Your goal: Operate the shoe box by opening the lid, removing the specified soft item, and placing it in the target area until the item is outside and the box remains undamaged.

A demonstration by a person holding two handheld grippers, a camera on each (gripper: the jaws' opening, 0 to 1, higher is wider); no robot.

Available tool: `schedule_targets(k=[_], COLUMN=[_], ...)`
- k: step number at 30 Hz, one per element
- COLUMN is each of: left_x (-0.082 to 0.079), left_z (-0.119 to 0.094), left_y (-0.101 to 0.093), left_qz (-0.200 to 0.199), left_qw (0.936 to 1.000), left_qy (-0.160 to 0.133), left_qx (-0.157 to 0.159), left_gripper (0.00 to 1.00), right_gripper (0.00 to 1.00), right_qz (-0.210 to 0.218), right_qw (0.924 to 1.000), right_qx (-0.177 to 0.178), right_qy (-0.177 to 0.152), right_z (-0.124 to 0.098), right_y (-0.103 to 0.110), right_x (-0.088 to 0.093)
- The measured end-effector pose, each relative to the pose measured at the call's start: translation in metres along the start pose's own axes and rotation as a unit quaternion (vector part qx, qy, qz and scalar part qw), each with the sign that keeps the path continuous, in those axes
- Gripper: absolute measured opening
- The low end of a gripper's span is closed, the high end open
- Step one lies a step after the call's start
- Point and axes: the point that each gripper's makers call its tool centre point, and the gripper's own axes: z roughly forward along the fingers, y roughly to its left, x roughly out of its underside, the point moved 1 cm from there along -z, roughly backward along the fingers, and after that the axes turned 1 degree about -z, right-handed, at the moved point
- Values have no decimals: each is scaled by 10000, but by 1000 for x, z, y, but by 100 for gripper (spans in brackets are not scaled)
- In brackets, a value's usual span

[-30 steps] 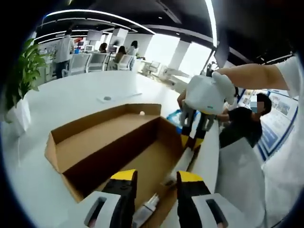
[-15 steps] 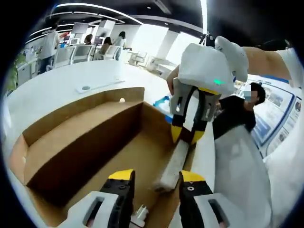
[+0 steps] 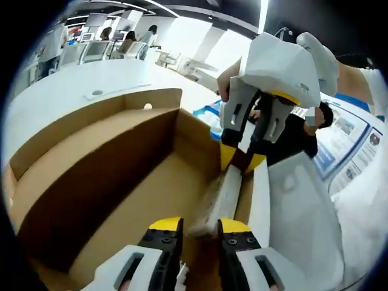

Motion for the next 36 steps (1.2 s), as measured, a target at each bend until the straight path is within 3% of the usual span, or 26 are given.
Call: schedule_targets(k=[7,20,27,31,36], left_x=[0,2,2,1,2], left_z=[1,-3,-3,-3,-2], left_y=[-11,-13,-13,-13,-13], left_qz=[-36,-36,-66,-26,27], left_qw=[9996,9998,9998,9999,10000], left_qy=[41,-6,-42,-39,-31], left_qx=[267,197,158,129,84], left_gripper=[7,6,7,7,9], right_gripper=[14,13,12,20,20], right_qz=[-61,-233,-88,41,53], right_qw=[10000,9994,9996,9998,9996], right_qx=[8,236,264,212,286], right_qy=[-7,-11,-39,-42,-64], right_z=[0,-4,-6,-5,-2], right_y=[0,-12,-14,-11,-14], right_x=[-1,-2,-1,0,0])
